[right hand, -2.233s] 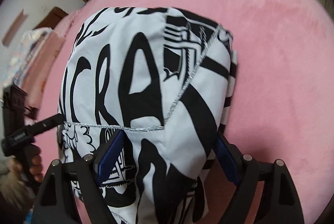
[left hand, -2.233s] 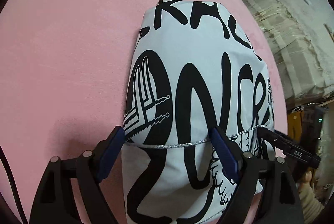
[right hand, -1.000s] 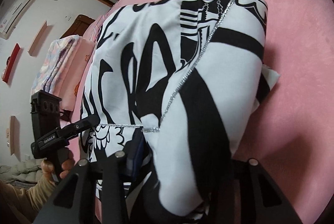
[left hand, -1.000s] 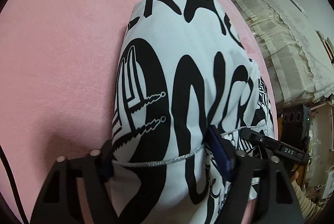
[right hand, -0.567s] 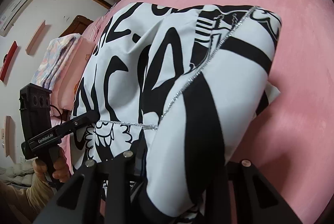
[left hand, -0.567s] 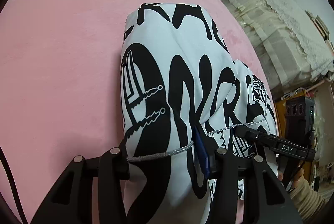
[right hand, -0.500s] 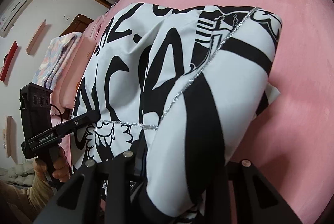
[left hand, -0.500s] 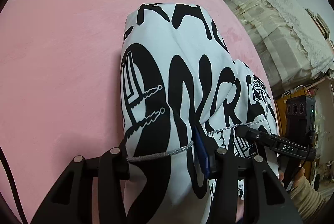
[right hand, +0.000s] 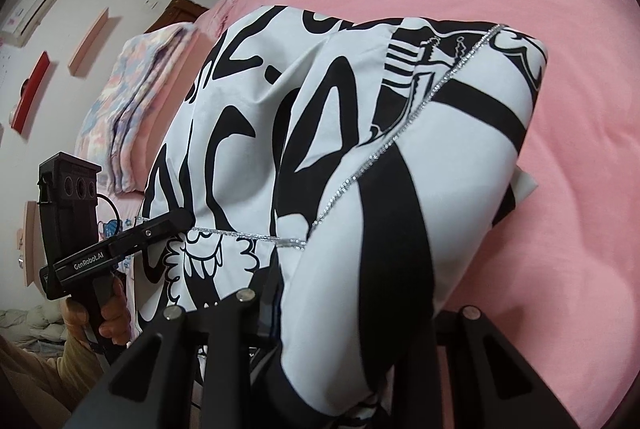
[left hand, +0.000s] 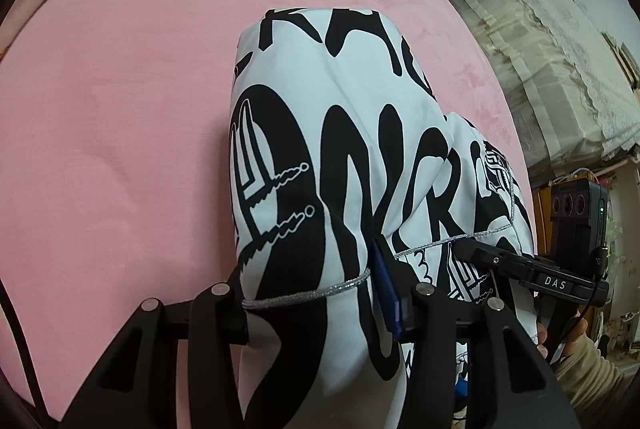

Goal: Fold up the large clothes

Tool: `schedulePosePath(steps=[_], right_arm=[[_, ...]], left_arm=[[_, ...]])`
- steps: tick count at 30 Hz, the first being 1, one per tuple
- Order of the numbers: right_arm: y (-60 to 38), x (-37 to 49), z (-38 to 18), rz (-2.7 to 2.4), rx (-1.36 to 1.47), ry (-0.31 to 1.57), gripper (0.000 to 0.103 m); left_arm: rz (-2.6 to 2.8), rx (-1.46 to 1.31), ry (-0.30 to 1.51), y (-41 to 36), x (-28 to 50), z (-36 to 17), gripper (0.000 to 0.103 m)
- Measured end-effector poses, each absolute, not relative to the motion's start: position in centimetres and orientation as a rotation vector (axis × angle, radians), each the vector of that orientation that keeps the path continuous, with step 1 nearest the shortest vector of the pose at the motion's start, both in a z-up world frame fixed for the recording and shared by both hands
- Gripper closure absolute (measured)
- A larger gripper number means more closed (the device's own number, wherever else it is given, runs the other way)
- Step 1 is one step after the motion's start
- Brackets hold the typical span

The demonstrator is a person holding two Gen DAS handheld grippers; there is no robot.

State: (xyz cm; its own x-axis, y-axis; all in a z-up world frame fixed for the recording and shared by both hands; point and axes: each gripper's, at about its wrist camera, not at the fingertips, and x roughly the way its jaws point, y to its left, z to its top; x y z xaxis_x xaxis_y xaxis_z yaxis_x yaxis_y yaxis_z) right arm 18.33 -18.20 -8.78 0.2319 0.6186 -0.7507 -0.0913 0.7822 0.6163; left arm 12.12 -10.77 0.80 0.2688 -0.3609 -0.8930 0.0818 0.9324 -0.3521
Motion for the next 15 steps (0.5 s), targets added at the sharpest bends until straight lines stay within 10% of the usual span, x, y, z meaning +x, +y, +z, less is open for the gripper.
schedulePosePath(steps=[15], right_arm=[[-3.4,22.6,-7.2,0.553,0.491,1.209,0.074]], left_arm=[[-0.307,-0.244,1.223,-8.2,14.9,-2.9,0.057]])
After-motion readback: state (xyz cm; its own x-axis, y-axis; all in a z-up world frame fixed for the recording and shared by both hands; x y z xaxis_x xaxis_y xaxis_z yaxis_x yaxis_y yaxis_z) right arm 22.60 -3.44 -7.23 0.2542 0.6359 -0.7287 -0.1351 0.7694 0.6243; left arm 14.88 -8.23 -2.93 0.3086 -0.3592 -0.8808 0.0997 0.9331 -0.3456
